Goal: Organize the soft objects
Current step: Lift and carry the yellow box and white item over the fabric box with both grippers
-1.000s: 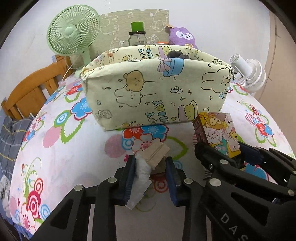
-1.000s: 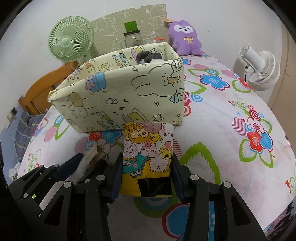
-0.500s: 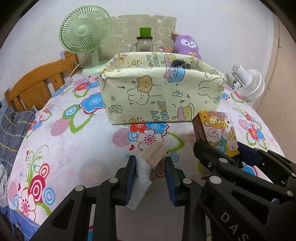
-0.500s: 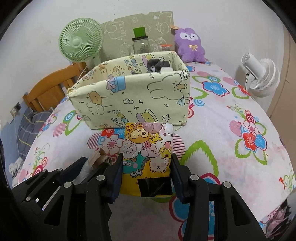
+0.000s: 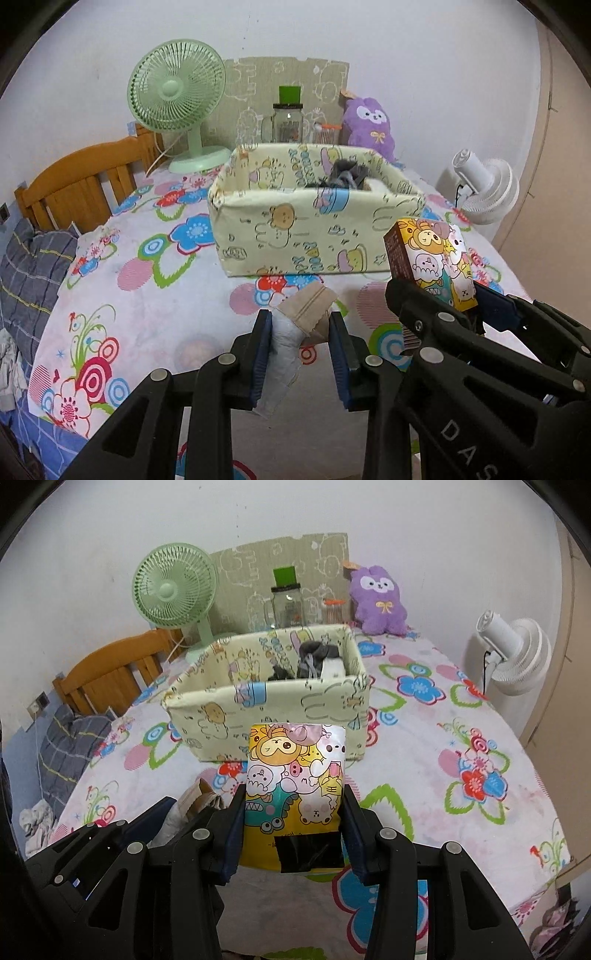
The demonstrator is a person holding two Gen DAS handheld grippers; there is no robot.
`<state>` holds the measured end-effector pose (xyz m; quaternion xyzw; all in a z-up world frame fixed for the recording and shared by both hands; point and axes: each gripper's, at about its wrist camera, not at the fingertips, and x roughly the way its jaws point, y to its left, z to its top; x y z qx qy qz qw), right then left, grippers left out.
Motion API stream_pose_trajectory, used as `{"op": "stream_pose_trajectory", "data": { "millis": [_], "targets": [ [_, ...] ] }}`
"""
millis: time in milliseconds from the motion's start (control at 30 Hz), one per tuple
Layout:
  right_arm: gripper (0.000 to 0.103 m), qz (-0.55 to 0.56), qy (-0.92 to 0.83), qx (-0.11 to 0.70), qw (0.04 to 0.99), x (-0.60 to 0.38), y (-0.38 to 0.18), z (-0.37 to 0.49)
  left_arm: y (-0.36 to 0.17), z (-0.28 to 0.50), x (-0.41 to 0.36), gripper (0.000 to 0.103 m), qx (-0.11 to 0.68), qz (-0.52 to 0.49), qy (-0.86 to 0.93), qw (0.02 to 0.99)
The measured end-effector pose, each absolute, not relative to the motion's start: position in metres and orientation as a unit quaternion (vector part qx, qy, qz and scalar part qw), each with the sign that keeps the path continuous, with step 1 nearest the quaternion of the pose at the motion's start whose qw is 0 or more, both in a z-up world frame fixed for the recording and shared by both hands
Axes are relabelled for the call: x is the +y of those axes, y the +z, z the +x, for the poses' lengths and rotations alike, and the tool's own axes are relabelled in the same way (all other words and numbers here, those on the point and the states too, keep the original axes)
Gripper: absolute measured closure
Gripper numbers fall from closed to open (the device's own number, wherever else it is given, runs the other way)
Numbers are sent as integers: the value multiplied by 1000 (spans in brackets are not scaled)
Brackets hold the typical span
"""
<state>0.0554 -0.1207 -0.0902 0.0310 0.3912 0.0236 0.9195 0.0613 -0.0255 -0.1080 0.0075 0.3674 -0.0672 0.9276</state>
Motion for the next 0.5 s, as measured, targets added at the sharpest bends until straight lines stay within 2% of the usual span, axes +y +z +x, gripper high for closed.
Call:
{"op": "stream_pose_trajectory", "data": {
  "millis": [500],
  "targets": [
    [53, 28, 23, 350, 936, -123, -41, 43, -63, 48, -31, 73, 323, 9, -68, 944]
  ]
}}
